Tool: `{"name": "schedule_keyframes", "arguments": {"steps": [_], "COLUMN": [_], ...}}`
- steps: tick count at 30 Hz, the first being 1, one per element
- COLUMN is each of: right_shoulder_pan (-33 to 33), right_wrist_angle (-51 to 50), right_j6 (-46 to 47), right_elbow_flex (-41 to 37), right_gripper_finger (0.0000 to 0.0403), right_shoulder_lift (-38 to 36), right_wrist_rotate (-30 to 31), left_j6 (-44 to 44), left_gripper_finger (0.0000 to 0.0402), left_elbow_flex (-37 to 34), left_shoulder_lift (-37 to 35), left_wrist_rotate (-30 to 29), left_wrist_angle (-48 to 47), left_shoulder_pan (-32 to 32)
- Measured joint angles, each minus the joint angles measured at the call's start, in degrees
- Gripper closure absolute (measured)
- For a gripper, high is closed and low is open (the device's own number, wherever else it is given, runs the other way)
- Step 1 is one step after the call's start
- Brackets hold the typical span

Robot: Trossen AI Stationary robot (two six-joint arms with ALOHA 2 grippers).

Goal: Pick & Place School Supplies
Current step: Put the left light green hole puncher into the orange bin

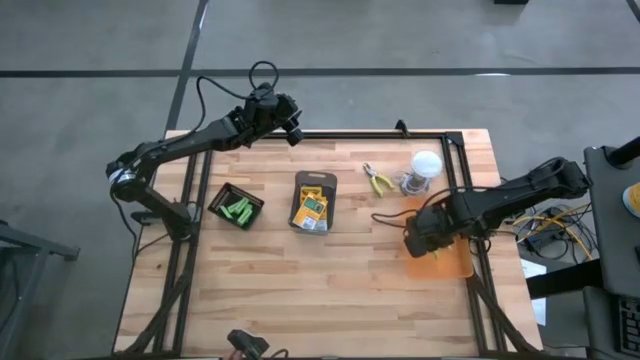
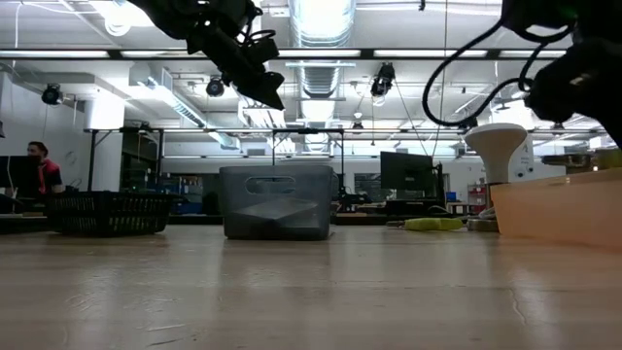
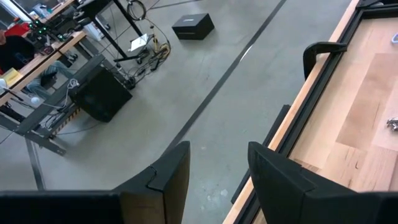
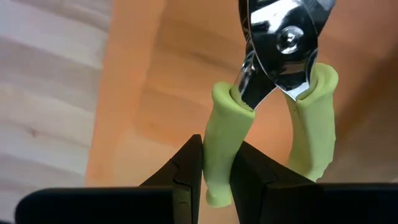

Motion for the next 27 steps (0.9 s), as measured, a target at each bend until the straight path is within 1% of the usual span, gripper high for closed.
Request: {"name": "schedule_keyframes", "arguments": {"steps": [6, 13, 22, 27], "right_shoulder_pan": [0.0, 0.0, 0.0, -0.02], "right_wrist_angle": [0.21, 0.47, 1.59, 2.58], "right_j6": [7.83, 8.03, 8.08, 8.74], "right_elbow_flex": [-2.67, -3.55, -4.61, -4.86], "right_gripper_finger": [0.0346, 0.0341, 0.0278, 0.0253], "right_shoulder_lift": [0.0, 0.0, 0.0, 0.0], "right_wrist_rotate": [0.07, 0.09, 0.16, 0.18], "left_j6": [0.0, 0.02, 0.02, 0.01], "left_gripper_finger": [0.0234, 0.0234, 0.0234, 0.0234], "left_elbow_flex": [0.0, 0.0, 0.0, 0.0], "left_shoulder_lift": [0.0, 0.0, 0.0, 0.0], "left_wrist_rotate": [0.02, 0.05, 0.07, 0.07], "left_wrist_angle": [0.03, 0.04, 0.04, 0.03], "left_shoulder_pan": [0.0, 0.0, 0.0, 0.0]}}
